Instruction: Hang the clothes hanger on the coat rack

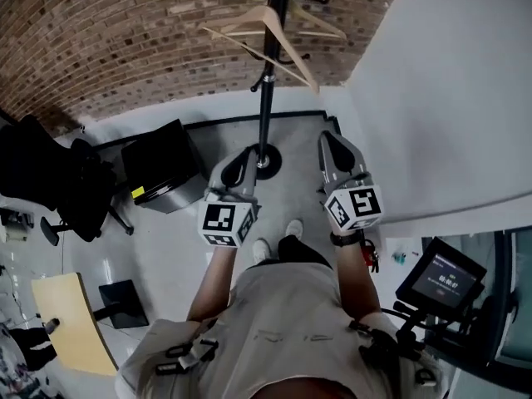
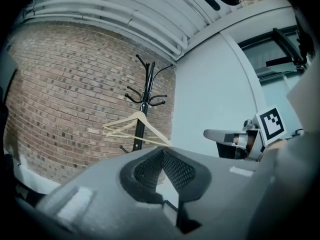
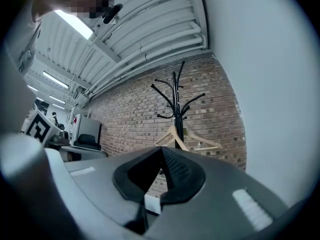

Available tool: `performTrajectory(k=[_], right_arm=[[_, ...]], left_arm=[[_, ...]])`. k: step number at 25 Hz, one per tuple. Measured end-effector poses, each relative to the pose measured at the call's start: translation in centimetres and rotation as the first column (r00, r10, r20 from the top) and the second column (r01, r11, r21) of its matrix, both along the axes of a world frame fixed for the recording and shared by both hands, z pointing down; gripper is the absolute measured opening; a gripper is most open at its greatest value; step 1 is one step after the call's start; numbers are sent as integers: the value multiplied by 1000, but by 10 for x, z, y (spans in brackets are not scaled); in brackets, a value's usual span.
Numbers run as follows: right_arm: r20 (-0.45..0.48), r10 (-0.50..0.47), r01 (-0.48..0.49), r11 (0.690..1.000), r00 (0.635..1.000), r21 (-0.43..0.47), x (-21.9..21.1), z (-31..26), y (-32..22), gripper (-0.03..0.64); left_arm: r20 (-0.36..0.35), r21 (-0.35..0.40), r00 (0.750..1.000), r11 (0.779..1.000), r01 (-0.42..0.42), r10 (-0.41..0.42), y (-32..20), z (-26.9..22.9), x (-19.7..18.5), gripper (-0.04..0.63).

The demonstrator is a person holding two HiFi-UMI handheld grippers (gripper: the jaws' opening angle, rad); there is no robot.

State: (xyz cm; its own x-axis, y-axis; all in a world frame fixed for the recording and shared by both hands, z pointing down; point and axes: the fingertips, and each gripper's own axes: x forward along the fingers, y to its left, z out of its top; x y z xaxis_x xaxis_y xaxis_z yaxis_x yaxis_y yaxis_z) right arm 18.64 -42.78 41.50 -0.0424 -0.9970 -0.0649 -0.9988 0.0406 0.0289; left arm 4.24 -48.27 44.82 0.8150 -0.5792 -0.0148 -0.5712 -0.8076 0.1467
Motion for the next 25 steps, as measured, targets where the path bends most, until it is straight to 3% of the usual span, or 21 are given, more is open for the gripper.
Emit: performTrajectory(k=[5,13,19,25], right_arm=[[85,0,4,999,996,-38,-6,28,18,0],[40,-58,56,998,998,31,-19,-19,77,0],[38,-70,68,996,997,57,-5,-27,169,0],[108,-32,36,999,994,-34,25,14,306,0]], left_arm=[[-1,40,998,998,-56,56,28,-7,22,0],[17,92,999,995,-48,47,82,-44,35,0],[20,98,999,995,-34,32,173,-45,47,0],[54,55,999,999,0,-3,318,-14,73,0]])
